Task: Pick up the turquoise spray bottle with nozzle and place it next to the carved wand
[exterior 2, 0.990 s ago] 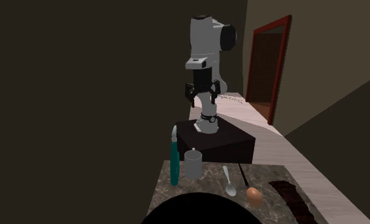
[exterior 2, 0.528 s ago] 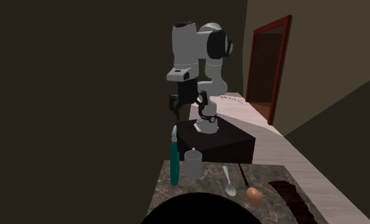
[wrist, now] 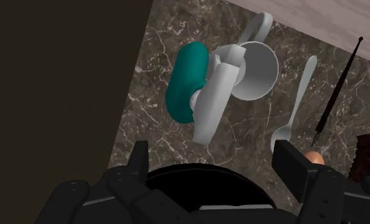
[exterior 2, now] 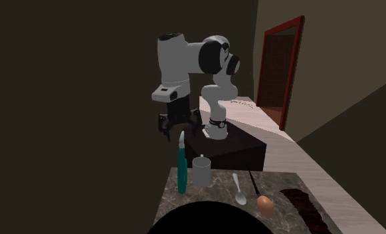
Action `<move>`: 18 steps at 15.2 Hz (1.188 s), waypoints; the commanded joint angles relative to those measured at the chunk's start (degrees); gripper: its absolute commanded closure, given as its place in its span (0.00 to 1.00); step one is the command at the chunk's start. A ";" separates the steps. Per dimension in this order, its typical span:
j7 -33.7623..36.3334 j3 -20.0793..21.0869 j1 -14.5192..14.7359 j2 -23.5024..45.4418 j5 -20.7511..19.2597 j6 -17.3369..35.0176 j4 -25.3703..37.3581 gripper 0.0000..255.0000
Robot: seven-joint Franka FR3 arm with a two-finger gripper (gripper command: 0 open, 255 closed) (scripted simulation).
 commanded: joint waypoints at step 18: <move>-0.70 0.16 0.82 0.20 0.29 5.47 -5.50 1.00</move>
